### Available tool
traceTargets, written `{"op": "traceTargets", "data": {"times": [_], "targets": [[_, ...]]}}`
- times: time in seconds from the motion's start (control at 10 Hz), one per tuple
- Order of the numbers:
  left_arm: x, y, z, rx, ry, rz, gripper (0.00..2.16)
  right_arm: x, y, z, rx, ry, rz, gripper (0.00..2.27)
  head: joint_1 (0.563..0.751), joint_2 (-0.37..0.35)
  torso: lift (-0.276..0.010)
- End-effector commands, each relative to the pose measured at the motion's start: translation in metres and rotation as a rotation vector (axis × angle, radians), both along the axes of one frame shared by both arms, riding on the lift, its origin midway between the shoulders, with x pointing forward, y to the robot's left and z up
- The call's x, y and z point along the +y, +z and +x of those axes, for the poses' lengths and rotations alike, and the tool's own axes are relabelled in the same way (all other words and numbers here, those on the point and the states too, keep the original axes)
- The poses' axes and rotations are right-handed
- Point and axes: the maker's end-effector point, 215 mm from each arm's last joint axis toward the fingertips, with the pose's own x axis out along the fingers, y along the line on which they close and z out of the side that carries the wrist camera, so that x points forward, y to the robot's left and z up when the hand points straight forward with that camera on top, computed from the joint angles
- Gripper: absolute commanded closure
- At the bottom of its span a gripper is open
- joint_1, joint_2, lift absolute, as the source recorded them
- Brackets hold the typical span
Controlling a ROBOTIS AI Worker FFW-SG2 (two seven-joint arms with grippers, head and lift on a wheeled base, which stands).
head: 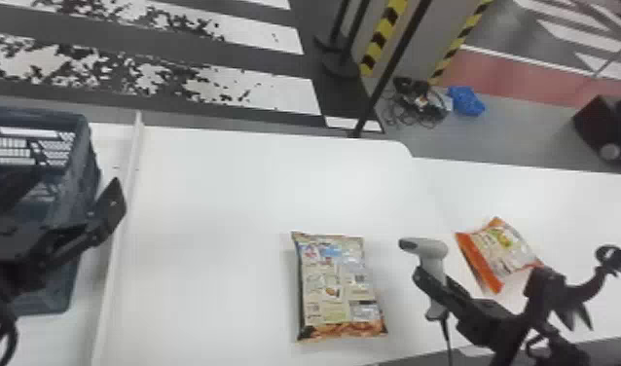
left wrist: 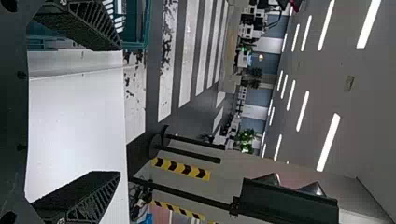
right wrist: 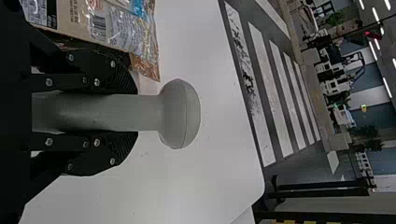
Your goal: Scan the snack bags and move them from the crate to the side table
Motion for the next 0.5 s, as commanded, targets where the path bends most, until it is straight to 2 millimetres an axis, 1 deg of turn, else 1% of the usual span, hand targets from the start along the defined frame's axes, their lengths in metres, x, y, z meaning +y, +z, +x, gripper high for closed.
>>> {"op": "traceTargets", "data": {"times": [0.0, 0.2, 0.4], "targets": [[0.002, -0.006, 0.000, 0.011, 0.005, 0.000, 0.04, 0.019, 0.001, -0.016, 0.021, 0.024, 0.028, 2.13, 0.695, -0.350, -0.087], [0.000, -0.011, -0.001, 0.018, -0.001, -0.009, 0.04, 0.040, 0.006, -0.032, 0.035, 0.076, 0.056, 2.13, 0.695, -0.350, -0.087], [-0.002, -0.012, -0.003, 0.023, -0.005, -0.012, 0.04, 0.058, 0.019, -0.044, 0.031, 0.125, 0.071, 2.13, 0.695, -0.350, -0.087]]}}
